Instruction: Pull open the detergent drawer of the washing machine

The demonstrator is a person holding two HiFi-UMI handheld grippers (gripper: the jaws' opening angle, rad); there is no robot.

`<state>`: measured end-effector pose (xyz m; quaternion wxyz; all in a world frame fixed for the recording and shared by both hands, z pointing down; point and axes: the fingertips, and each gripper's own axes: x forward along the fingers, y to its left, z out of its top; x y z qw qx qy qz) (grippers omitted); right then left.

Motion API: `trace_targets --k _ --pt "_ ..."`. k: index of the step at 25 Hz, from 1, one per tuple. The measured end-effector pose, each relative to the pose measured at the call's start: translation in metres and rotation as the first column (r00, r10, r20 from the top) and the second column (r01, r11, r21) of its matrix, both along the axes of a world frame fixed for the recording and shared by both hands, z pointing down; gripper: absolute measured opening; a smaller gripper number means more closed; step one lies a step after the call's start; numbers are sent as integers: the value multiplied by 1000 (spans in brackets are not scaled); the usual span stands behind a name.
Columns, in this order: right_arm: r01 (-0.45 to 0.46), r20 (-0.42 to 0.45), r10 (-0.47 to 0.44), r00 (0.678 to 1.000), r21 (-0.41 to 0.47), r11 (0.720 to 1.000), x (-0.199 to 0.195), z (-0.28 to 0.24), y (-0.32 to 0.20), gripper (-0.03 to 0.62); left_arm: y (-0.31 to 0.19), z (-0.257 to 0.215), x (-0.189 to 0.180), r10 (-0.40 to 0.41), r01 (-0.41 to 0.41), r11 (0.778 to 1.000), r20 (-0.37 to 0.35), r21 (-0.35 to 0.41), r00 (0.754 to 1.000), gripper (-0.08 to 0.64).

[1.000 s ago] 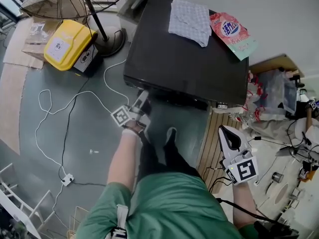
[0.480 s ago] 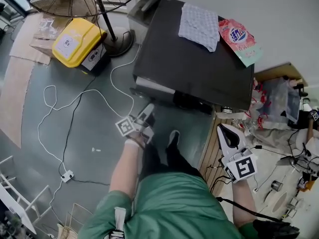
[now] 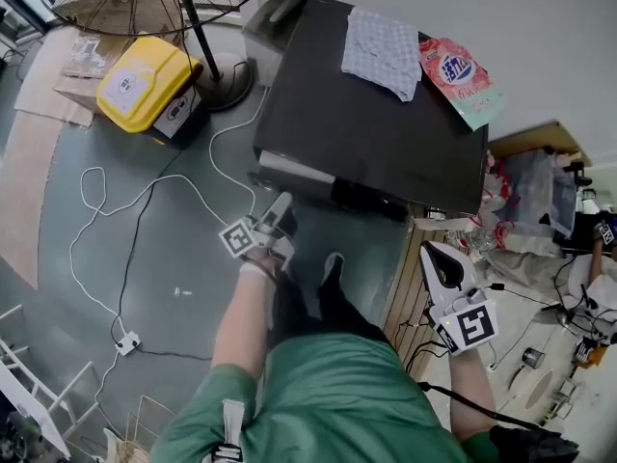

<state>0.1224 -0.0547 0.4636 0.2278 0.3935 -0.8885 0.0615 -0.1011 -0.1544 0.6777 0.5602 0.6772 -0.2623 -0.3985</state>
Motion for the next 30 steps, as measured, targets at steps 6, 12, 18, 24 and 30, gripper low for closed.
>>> trace_targets --k 6,12,18,24,30 --pt "-1 -4 1 1000 -7 1000 1 4 2 -3 -2 -5 1 -4 4 1000 -7 17 1000 403" --pt "-1 -9 1 1000 -6 1000 1 4 6 -3 8 -11 -1 -28 29 999 -34 15 999 372" --pt "6 -3 -6 1000 -14 1000 5 7 5 -3 48 -8 -4 -32 32 999 -48 5 998 360" --pt "63 14 -63 998 -10 998 -17 6 9 -3 85 -9 -13 -31 30 999 -24 -9 999 371" --pt "137 31 -137 990 -6 991 -34 4 10 -3 106 -11 -16 -52 51 999 -20 -12 998 374"
